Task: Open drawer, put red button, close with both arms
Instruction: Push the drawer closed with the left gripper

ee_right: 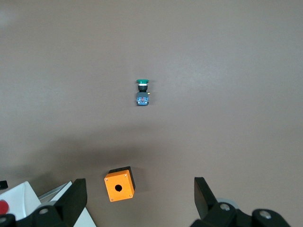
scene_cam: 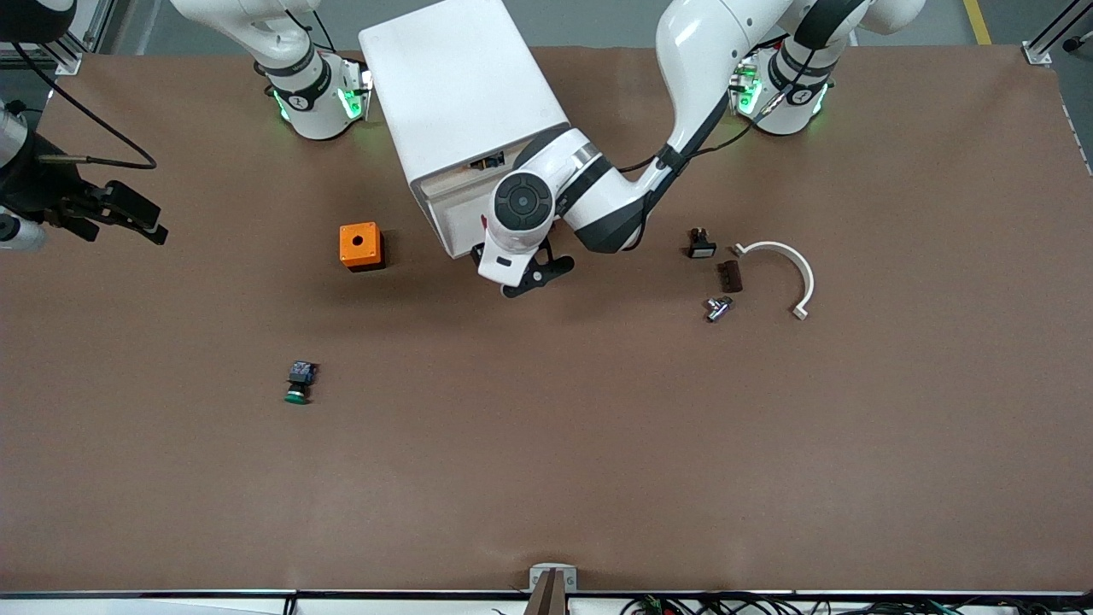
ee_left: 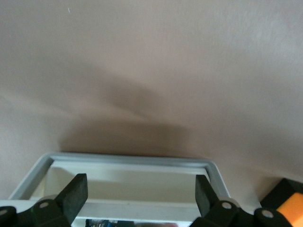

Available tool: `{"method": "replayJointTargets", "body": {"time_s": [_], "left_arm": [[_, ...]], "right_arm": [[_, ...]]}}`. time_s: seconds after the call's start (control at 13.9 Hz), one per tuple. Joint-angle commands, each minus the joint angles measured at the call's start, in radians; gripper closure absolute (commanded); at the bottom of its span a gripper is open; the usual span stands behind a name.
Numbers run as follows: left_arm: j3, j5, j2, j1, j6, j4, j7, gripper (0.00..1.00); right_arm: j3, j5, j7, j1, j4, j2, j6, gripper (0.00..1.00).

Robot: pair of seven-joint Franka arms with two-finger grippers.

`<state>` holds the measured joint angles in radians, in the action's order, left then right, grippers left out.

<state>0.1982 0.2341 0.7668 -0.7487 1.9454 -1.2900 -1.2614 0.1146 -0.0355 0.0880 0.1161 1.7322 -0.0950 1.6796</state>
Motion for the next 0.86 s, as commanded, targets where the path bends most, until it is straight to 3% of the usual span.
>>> {"method": "replayJointTargets", "body": {"time_s": [0.0,0.79], "left_arm": [[0.000,0.062,0.000,-0.020,0.009,-0.008,-0.018,0.00],[0.000,0.241,0.012,-0.038,0.009,-0.023,-0.010,0.00]], "right_arm": [[-0.009,0.016,-0.007,-0.007,0.027,-0.026,0.012,0.00],[-0.004,0.012,0.004,-0.019,-0.115,0.078,0.011,0.00]]}}
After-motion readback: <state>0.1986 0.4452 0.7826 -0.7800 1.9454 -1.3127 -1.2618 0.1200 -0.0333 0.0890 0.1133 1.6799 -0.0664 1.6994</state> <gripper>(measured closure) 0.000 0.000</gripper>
